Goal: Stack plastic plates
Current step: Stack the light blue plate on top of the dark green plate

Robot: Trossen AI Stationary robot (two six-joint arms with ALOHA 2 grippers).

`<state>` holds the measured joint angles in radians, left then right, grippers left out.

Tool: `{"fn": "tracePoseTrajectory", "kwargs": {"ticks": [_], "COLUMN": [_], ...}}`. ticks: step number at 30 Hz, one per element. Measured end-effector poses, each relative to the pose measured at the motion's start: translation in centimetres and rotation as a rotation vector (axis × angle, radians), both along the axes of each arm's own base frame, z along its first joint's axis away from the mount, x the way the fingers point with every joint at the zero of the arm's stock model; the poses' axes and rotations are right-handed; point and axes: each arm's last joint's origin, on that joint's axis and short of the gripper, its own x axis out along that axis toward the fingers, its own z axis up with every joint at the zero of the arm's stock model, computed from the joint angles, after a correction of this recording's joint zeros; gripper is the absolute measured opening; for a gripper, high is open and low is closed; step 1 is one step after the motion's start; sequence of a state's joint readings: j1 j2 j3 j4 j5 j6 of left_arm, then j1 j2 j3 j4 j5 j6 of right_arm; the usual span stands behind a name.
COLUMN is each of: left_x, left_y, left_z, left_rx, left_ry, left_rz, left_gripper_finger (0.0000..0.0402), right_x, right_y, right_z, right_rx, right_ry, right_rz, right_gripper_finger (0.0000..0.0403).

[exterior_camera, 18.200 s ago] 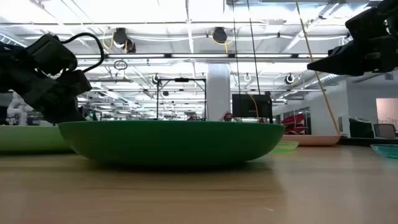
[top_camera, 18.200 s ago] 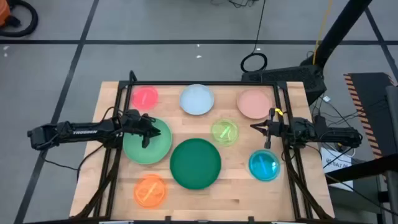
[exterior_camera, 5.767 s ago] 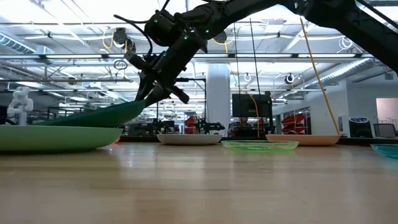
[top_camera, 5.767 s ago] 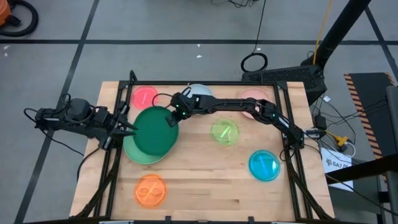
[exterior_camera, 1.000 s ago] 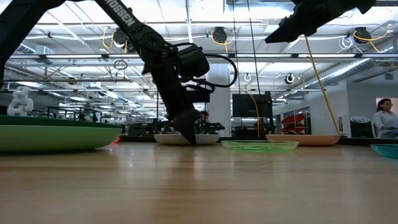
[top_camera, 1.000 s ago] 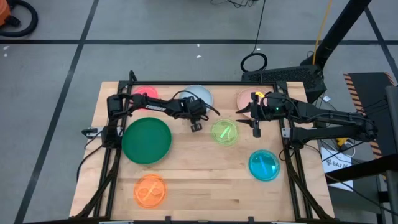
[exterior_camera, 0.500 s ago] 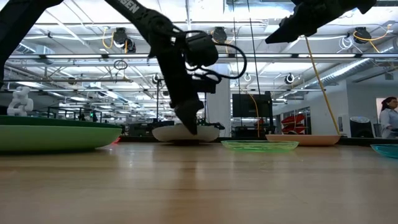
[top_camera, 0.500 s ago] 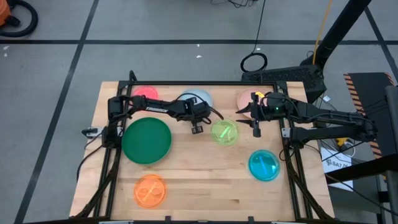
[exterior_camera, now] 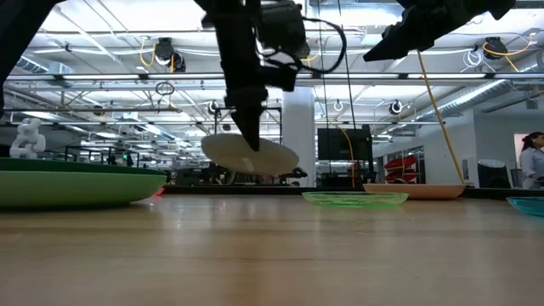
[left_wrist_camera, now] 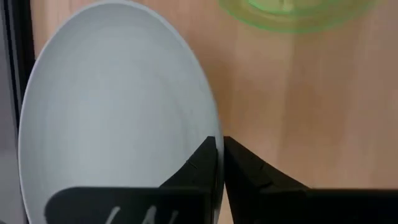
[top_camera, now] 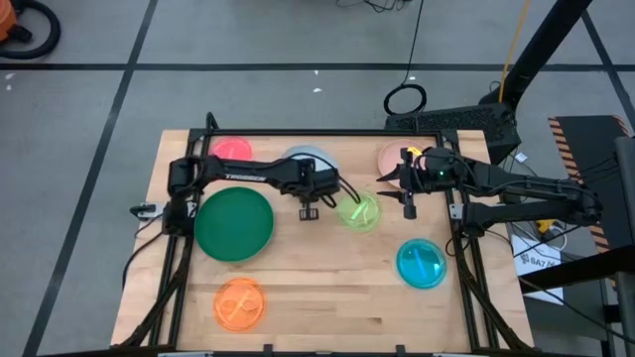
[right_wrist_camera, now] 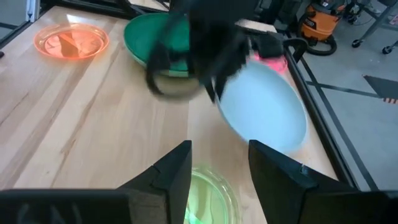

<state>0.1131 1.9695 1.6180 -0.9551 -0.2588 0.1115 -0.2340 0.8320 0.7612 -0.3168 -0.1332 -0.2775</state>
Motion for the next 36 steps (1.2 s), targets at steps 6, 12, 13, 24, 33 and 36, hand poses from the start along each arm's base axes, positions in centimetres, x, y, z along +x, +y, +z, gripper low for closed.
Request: {"fn": "tracePoseTrajectory", "kwargs": {"ticks": [6,12,13,24,33,36], "left_x": [-1.7,-4.0,-4.2,-5.7,-6.6,-8.1], "left_y": [-2.3,-4.2,-4.5,-7.7,-9.0,-9.3], "left_z": [3.7,5.7,5.8,4.9,4.8,5.3], "left_rx": [-0.017,-0.045,-0.048,-0.053,-0.041,-0.03], "left_ry": [-0.067,-0.023,-0.014,0.134,0.185,0.132], "left_rz": [-0.004,0.038,0.044,0.021,0.015,0.027], "left_gripper_finger": [0.0023,0.0023,0.0023,0.0023,0.0023,0.0023], "right_x": [0.0,0.0,0.0,0.0,0.0,0.0], "right_y": [0.0,0.0,0.0,0.0,0.0,0.0], "right_z": [-0.3,-0.3,-0.3,-0.3,-0.3,-0.3], "right_rx": [-0.011,-0.014,-0.014,-0.012,-0.011,-0.011], "right_ry": [0.007,0.001,0.0,-0.001,0.0,0.0], "right_rz": [0.002,0.003,0.003,0.002,0.003,0.003], "right_gripper_finger": [0.015,0.015,0.015,0.015,0.015,0.015]}}
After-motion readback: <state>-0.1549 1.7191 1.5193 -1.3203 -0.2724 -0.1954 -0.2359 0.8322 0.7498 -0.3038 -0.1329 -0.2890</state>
